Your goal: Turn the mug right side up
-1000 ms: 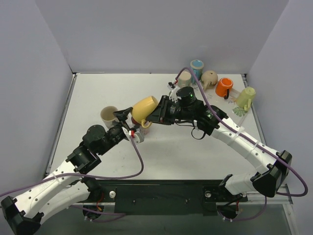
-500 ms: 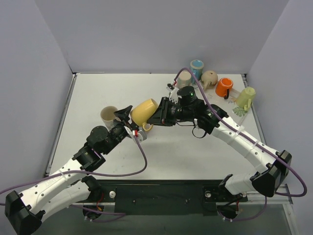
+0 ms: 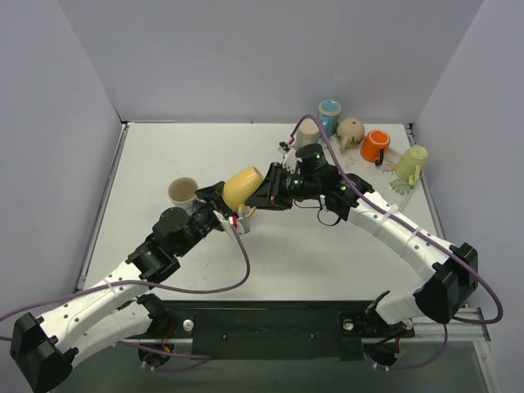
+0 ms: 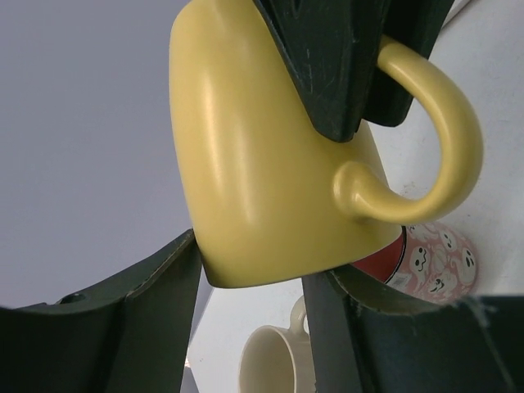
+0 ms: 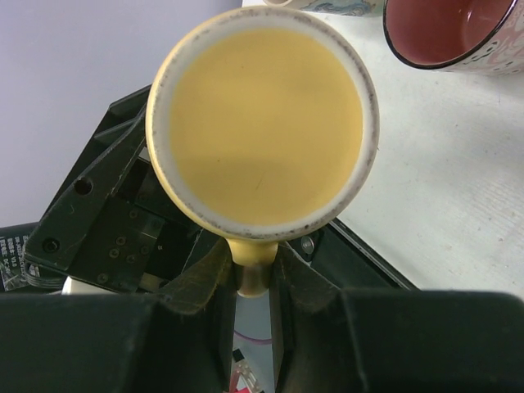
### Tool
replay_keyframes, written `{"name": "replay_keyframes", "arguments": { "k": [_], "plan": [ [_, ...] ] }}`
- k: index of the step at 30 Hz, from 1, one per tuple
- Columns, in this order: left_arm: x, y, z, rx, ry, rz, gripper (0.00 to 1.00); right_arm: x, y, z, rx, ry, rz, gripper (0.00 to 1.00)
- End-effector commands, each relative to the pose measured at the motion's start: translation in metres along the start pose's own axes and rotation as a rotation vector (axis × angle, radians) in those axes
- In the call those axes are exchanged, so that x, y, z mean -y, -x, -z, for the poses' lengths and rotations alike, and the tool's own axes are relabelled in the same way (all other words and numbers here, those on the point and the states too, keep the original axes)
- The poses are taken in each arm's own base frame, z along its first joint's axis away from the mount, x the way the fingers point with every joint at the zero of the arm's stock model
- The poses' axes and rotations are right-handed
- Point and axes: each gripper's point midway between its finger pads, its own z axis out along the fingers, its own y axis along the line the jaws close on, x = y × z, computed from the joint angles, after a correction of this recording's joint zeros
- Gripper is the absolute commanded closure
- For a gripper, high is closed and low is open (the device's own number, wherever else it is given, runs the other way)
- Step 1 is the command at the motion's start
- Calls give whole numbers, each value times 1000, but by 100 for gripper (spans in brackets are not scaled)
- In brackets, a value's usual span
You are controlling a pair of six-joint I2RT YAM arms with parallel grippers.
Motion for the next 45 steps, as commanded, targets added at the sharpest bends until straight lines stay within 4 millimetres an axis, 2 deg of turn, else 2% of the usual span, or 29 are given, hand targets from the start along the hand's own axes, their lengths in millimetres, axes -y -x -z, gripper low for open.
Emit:
{"name": "replay_keyframes", "arguments": {
  "k": [1, 5, 7, 8, 9, 10, 12, 16, 21, 25, 26, 27, 29, 30, 32, 33, 34, 35, 36, 40, 44, 45],
  "plan": [
    [-15, 34, -7, 133, 32, -8, 41, -39, -11, -6, -65, 178, 69, 100],
    [-19, 37, -7, 141, 44, 4, 43, -33, -14, -12, -73, 178, 61, 100],
    [-19, 39, -7, 145, 37, 11, 56, -27, -14, -16, -81, 165, 56, 100],
    [-18, 40, -7, 149, 28, 15, 68, -23, -13, -18, -84, 158, 51, 100],
    [-13, 40, -6, 147, 0, 19, 73, -22, -13, -20, -85, 157, 50, 100],
    [-13, 41, -5, 149, -4, 21, 86, -17, -10, -22, -87, 149, 43, 100],
    [-11, 42, -2, 156, -16, 28, 100, -8, -2, -25, -77, 135, 33, 100],
    [-10, 42, 4, 153, -28, 41, 100, -3, 19, -30, -30, 136, -16, 100],
    [-12, 44, 11, 154, -34, 75, 100, -15, 34, -37, 21, 177, -39, 100],
    [-12, 41, 12, 148, -23, 52, 100, -24, 37, -37, 40, 215, -68, 100],
    [-13, 41, 12, 146, -17, 43, 98, -25, 37, -36, 40, 217, -69, 100],
    [-11, 37, 12, 138, -17, 28, 87, -28, 38, -33, 48, 222, -65, 100],
    [-8, 31, 10, 126, -6, 4, 75, -32, 39, -29, 55, 226, -60, 100],
    [-8, 28, 10, 118, -3, -12, 73, -33, 40, -28, 58, 227, -51, 100],
    [-3, 22, 12, 98, -28, -15, 65, -27, 49, -22, 89, 201, -53, 100],
    [-10, 25, 14, 99, -22, -6, 62, -25, 51, -17, 97, 192, -50, 100],
    [0, 22, 17, 89, -75, 16, 57, -20, 56, -14, 117, 179, -56, 100],
    [-8, 30, 20, 103, -75, 34, 54, -18, 57, -10, 127, 167, -48, 100],
    [0, 32, 24, 104, -132, 62, 51, -12, 59, -6, 135, 141, -52, 100],
    [7, 35, 35, 116, -185, 87, 48, -2, 67, 6, 189, 109, -42, 100],
    [17, 21, 34, 81, -196, 45, 48, -1, 70, 16, 222, 104, -43, 100],
    [14, 21, 33, 84, -175, 40, 47, -1, 70, 17, 223, 107, -49, 100]
  ]
}}
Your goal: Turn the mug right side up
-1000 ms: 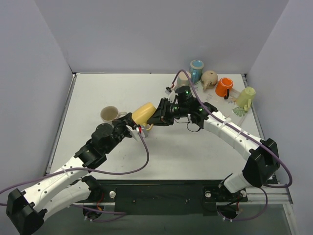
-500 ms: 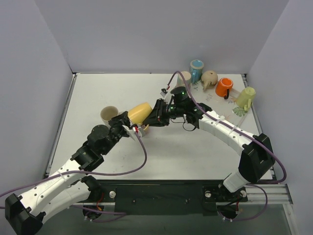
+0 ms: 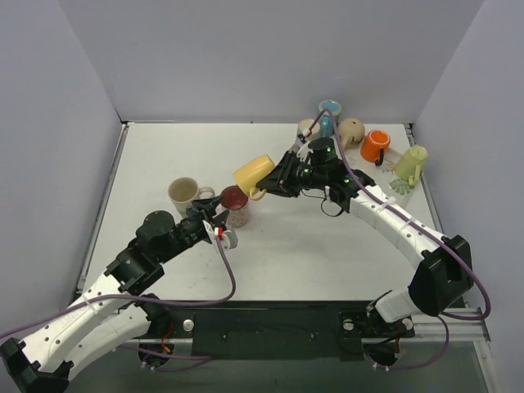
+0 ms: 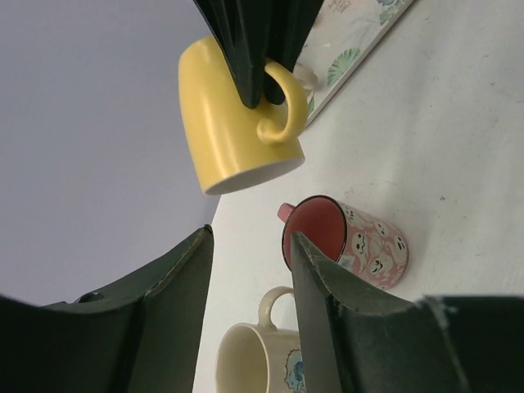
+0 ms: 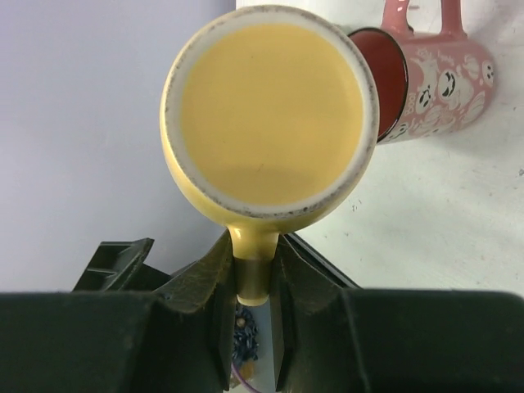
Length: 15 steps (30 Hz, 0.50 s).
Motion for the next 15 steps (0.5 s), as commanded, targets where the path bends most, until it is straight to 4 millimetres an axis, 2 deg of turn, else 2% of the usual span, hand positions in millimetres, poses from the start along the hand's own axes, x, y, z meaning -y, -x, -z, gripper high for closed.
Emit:
{"name": "replay_keyframes", "arguments": {
  "k": [1, 4, 5, 6, 7, 8, 13, 14, 15],
  "plan": [
    [6, -1, -2, 23, -14, -9, 47, -54, 14, 31, 102, 163, 101, 100],
    [-14, 10, -7, 96, 112, -5, 46, -71, 4, 39, 71, 228, 99, 100],
    [-14, 8, -8, 97, 124, 1, 45, -77, 3, 44, 68, 242, 112, 100],
    [-18, 10, -9, 103, 147, 1, 38, -79, -2, 46, 48, 244, 122, 100],
    [-19, 12, -9, 106, 146, -2, 38, -76, -5, 50, 35, 218, 145, 100],
    [-21, 14, -6, 110, 156, -6, 36, -64, -12, 52, 3, 158, 139, 100],
    [-31, 21, 4, 133, 242, -63, 34, -70, -26, 66, -42, 164, 202, 100],
    [-24, 20, 4, 127, 221, -106, 22, -69, -32, 67, -56, 155, 210, 100],
    [-21, 20, 4, 130, 213, -117, 20, -72, -34, 70, -53, 156, 227, 100]
  ]
}}
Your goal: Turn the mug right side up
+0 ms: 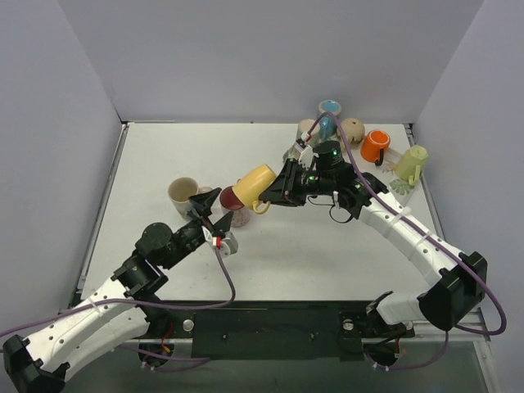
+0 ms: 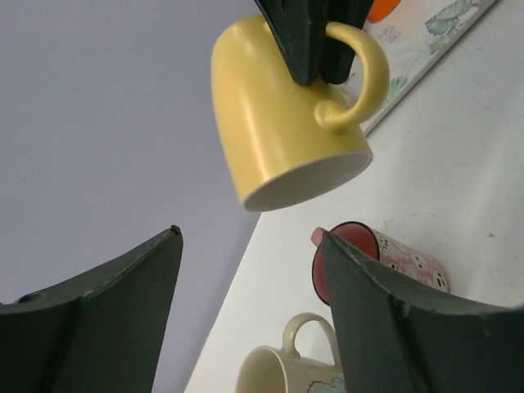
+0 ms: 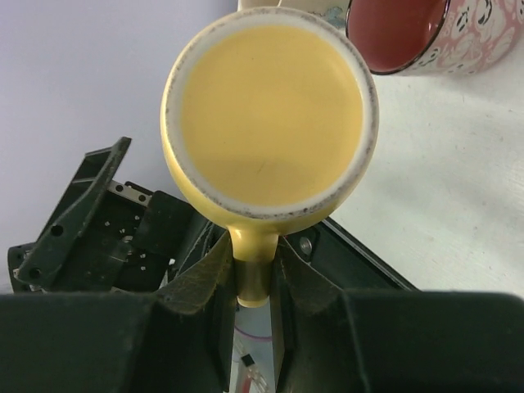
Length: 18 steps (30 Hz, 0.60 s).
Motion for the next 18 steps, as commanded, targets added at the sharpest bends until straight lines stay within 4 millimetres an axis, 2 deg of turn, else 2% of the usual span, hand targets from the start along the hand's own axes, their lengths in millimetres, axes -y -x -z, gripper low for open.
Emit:
{"name": "replay_keyframes", "arguments": {
  "k": [1, 3, 4, 5, 9, 10, 13, 18],
  "plan": [
    [-11, 19, 4, 69, 72, -92, 18, -55, -7, 33, 15, 130, 155, 100],
    [-6, 20, 4, 87, 80, -101, 18, -57, -11, 37, 23, 131, 170, 100],
    [-12, 26, 4, 118, 116, -102, 18, -57, -13, 36, 22, 128, 170, 100],
    [-5, 23, 3, 119, 106, -104, 17, -57, -13, 37, 31, 127, 173, 100],
    [2, 25, -1, 143, 103, -117, 18, -62, -19, 37, 26, 134, 183, 100],
    [-6, 30, -1, 162, 144, -125, 18, -63, -22, 36, 15, 139, 184, 100],
    [-13, 23, -1, 148, 225, -170, 19, -65, -30, 32, -19, 151, 185, 100],
    [-31, 38, 7, 232, 375, -208, 19, -66, -38, 30, -59, 157, 204, 100]
  ]
}}
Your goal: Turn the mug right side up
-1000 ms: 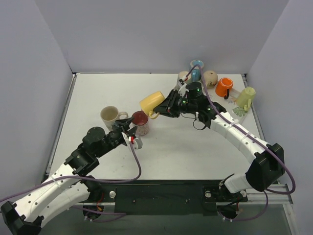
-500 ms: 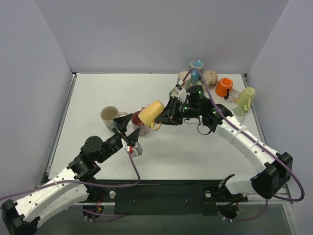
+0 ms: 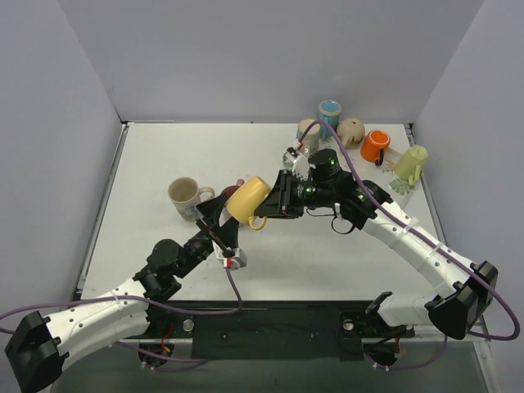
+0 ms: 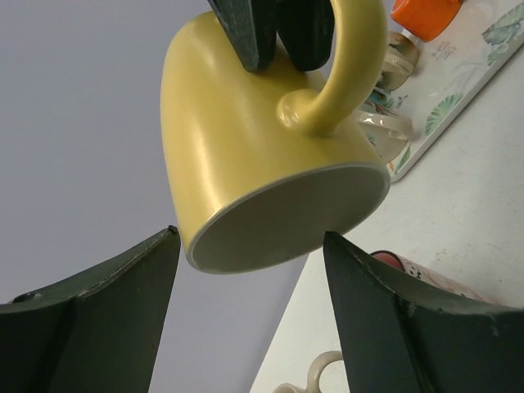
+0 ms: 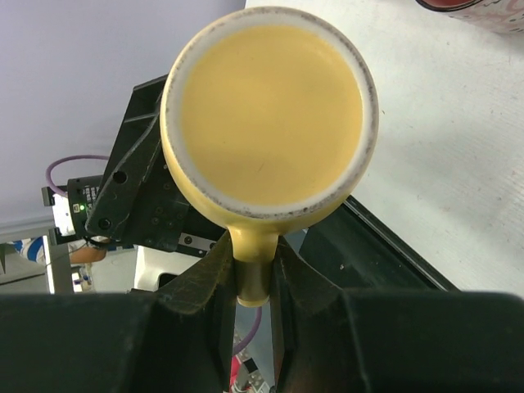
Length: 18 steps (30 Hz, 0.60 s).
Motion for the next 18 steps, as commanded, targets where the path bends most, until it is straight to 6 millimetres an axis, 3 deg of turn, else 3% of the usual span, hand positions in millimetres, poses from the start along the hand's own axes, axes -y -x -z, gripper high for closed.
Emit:
{"name": "replay_keyframes", "arguments": {
  "k": [1, 6, 9, 14, 16, 18],
  "plan": [
    [-56, 27, 5, 106, 252, -33, 19, -41, 10, 13, 25, 128, 100, 100],
    [-53, 26, 7, 118, 264, -69, 24, -43, -3, 9, -23, 136, 114, 100],
    [-58, 31, 9, 139, 291, -90, 33, -41, -8, 6, -40, 128, 117, 100],
    [-47, 29, 5, 137, 252, -117, 37, -50, -13, 1, -50, 153, 120, 100],
    [-43, 29, 4, 141, 238, -116, 49, -50, -16, -4, -67, 155, 122, 100],
    [-42, 28, 4, 138, 233, -110, 74, -49, -16, -5, -69, 152, 125, 100]
  ]
}}
